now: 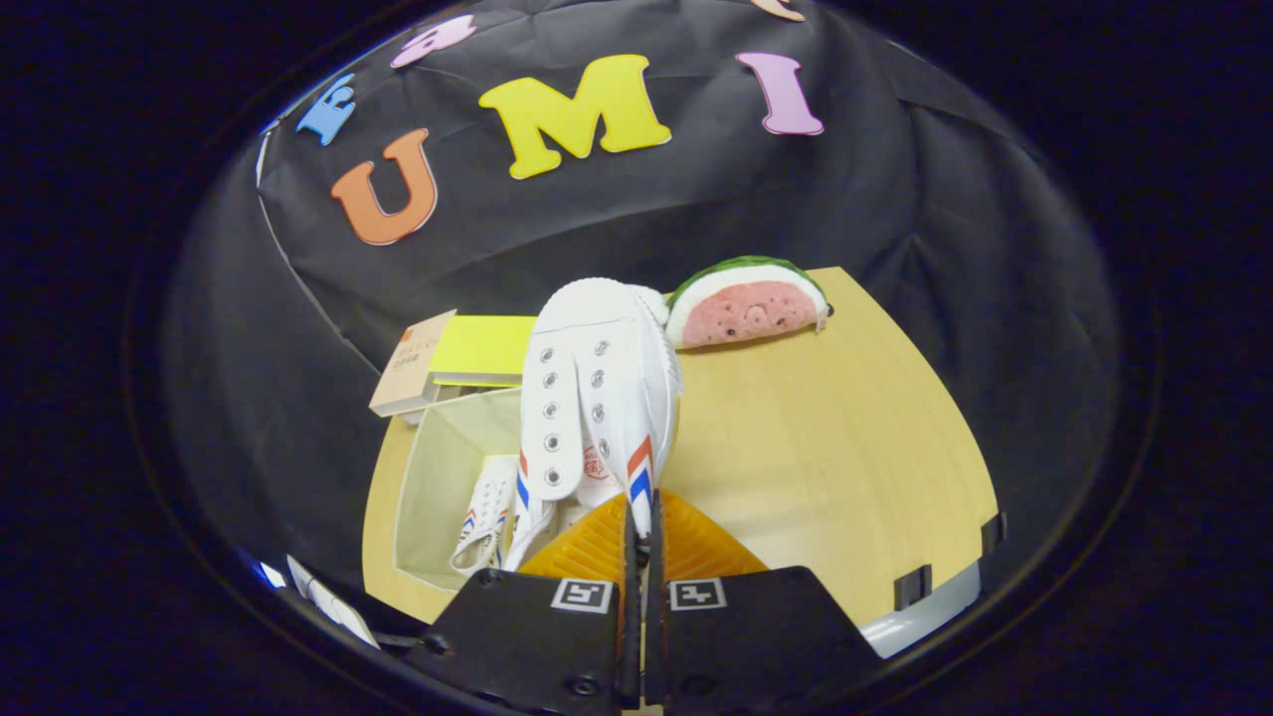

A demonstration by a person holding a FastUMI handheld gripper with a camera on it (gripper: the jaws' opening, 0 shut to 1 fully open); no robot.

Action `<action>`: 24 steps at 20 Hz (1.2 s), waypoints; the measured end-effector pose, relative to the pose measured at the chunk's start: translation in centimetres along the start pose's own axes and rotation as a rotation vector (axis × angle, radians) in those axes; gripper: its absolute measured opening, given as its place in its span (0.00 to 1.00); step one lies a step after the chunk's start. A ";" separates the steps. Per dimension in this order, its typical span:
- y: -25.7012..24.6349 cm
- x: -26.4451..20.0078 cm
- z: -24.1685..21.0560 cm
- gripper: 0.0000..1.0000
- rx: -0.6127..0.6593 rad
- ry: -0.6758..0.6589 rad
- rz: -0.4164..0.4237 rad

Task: Open the storage box then place both shoes into the box .Put the left shoe in first, then the right shoe, with the right side of both shoes facing outward in a uniform manner.

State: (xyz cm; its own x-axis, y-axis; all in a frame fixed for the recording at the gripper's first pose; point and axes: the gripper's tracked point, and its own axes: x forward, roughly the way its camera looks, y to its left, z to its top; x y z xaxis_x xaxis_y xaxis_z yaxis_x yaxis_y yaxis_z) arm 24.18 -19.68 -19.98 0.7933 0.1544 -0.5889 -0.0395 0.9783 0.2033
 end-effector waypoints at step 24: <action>-1.3 1.9 -1.3 0.11 -0.107 0.117 -0.030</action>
State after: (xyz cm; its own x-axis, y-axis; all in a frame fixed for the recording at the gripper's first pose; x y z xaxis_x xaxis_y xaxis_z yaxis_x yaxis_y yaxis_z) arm 24.93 -20.45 -22.42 0.7190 0.1340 -0.6820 -0.0866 0.9909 0.1035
